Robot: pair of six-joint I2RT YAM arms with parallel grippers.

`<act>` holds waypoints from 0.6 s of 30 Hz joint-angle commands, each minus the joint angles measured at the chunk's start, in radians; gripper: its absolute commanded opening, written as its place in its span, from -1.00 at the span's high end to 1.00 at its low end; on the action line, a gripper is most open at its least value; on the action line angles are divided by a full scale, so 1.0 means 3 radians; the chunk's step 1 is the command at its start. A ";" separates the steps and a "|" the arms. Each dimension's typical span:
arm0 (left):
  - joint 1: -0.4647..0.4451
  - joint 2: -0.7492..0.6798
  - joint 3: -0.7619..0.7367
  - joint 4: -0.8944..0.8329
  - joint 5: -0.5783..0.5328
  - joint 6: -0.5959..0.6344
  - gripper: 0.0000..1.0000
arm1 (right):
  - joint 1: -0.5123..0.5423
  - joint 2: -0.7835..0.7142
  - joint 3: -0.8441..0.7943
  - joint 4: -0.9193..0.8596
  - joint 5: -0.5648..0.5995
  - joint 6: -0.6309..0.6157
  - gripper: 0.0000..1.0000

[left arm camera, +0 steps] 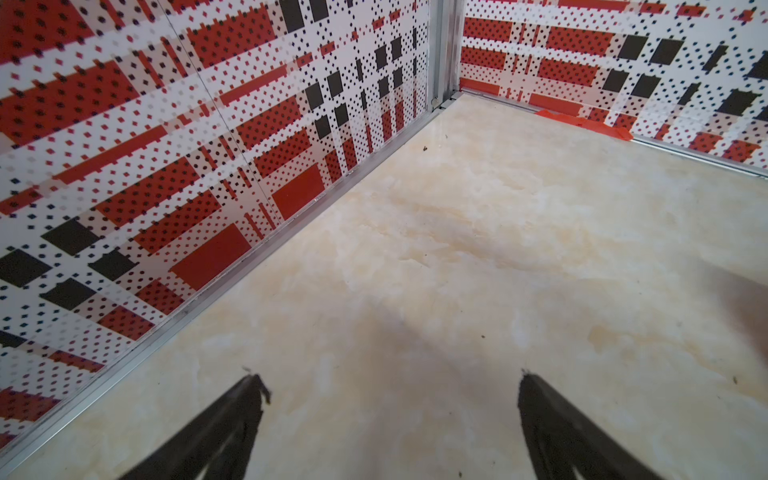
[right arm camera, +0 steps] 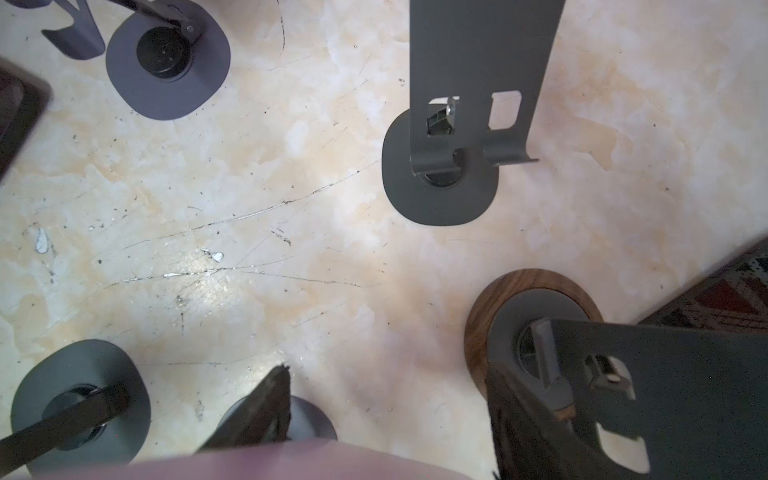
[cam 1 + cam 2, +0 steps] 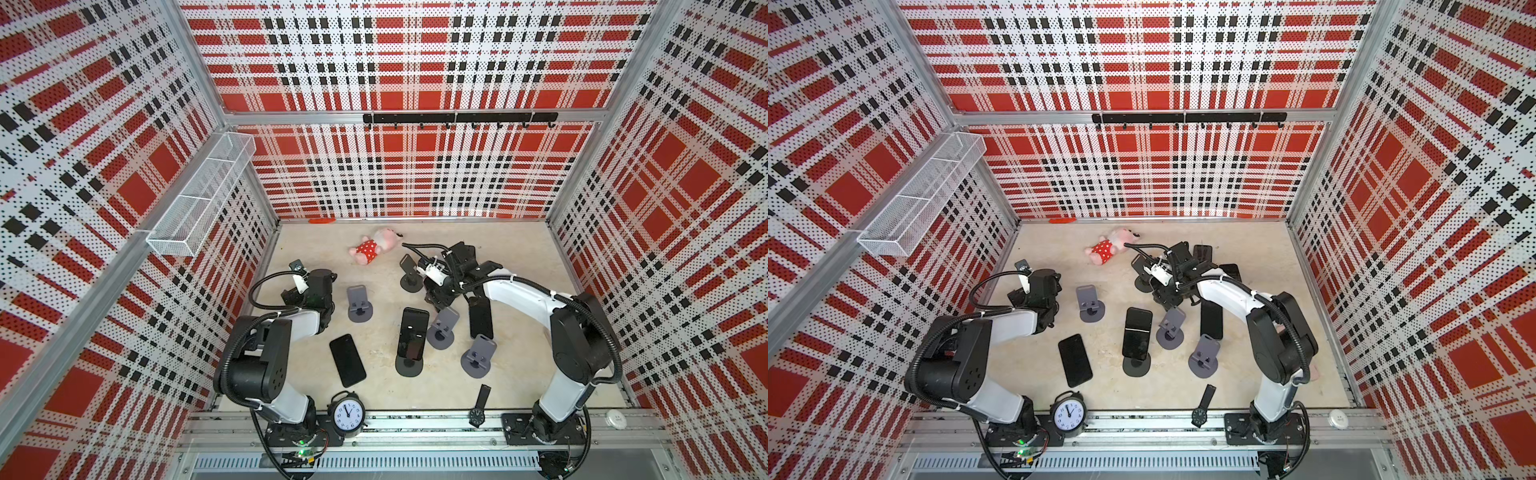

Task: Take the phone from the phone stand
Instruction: 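Lower the right gripper beside the wooden-base stand near the plush toy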

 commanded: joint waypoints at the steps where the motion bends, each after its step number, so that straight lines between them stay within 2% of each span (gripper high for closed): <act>1: 0.0019 0.0013 0.0058 0.0000 0.0009 0.0018 -0.96 | 0.0005 0.0093 0.0202 -0.0123 0.0053 -0.0314 -0.24; 5: 0.0021 0.0014 0.0054 0.0001 0.0009 0.0018 -0.96 | 0.0011 0.0304 0.0390 -0.0440 0.0044 -0.0413 -0.24; 9: 0.0024 0.0005 0.0050 0.0000 0.0010 0.0013 -0.96 | 0.0027 0.0482 0.0494 -0.0632 0.0200 -0.0397 -0.22; 12: 0.0024 0.0020 0.0057 -0.0004 0.0013 0.0018 -0.96 | 0.0035 0.0479 0.0461 -0.0666 0.0162 -0.0363 -0.24; 18: 0.0022 0.0020 0.0055 -0.0004 0.0015 0.0013 -0.96 | 0.0082 0.0449 0.0372 -0.0689 0.0346 -0.0433 -0.24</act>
